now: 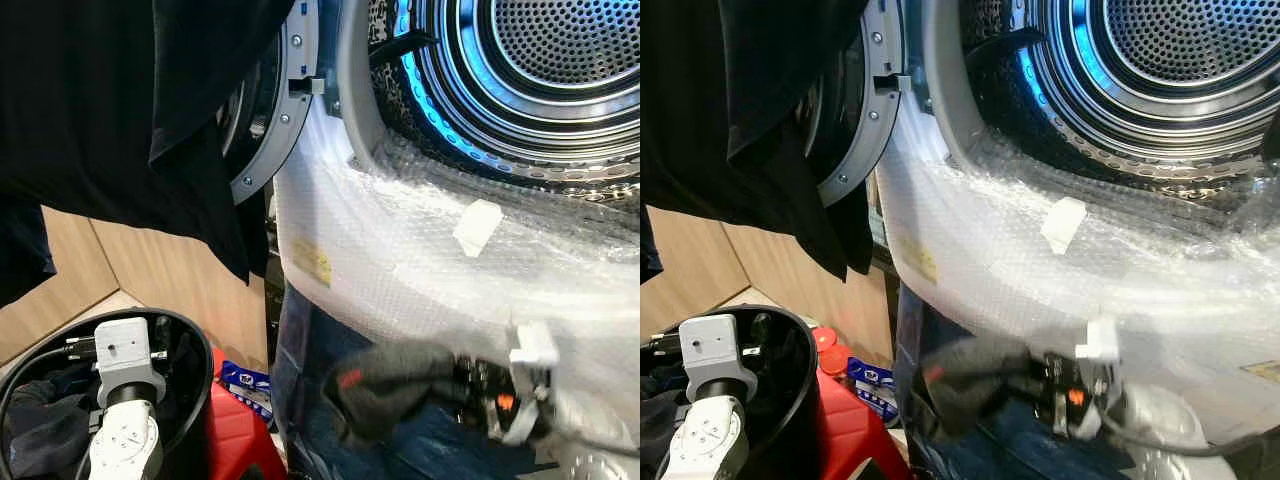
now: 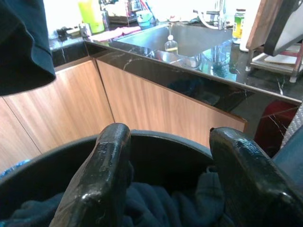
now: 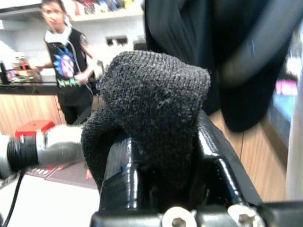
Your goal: Clothes washing
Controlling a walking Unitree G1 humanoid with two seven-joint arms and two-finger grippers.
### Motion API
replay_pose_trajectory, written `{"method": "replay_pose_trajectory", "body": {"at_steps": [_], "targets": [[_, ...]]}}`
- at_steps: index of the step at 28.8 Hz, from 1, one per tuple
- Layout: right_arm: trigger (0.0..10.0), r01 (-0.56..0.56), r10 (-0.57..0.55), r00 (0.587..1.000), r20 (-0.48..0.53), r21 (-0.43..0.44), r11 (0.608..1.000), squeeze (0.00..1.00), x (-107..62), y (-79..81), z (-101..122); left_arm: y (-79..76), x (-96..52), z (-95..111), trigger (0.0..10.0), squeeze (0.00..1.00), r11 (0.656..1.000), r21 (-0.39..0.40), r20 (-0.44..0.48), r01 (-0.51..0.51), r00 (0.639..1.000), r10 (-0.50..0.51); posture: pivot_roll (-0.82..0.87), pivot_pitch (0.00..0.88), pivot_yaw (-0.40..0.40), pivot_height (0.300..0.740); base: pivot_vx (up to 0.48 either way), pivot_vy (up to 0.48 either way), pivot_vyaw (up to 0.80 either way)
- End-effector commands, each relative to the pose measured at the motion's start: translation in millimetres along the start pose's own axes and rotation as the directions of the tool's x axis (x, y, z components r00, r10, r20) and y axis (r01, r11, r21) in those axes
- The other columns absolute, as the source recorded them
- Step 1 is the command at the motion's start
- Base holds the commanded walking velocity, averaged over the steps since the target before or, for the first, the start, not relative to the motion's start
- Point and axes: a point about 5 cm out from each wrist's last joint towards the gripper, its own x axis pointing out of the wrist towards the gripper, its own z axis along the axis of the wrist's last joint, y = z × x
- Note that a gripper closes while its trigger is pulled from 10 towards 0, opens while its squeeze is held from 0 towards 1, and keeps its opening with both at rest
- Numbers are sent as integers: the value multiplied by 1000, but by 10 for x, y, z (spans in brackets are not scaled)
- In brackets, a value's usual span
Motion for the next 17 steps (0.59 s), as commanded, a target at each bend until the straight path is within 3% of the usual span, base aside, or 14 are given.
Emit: {"method": "replay_pose_trajectory", "body": {"at_steps": [1,5,9,17], "targets": [[0,-43,43,999,22,-25,999,0,35,19,191,-34,12,9,10000,0,1000,14,10,14,1000,-14,6,0,-29,740,0,0,0],[0,-144,145,988,50,-42,989,0,193,9,442,-75,8,-23,10000,0,999,12,0,32,999,-32,-6,0,-29,740,0,0,0],[0,-212,214,975,61,-28,977,0,331,-29,549,-131,11,-43,10000,0,998,14,-4,59,998,-59,-13,0,-30,740,0,0,0],[0,-276,289,944,162,-99,956,0,605,-260,1025,-201,49,-34,10000,0,996,-3,1,90,996,-90,-25,0,-26,740,0,0,0]]}}
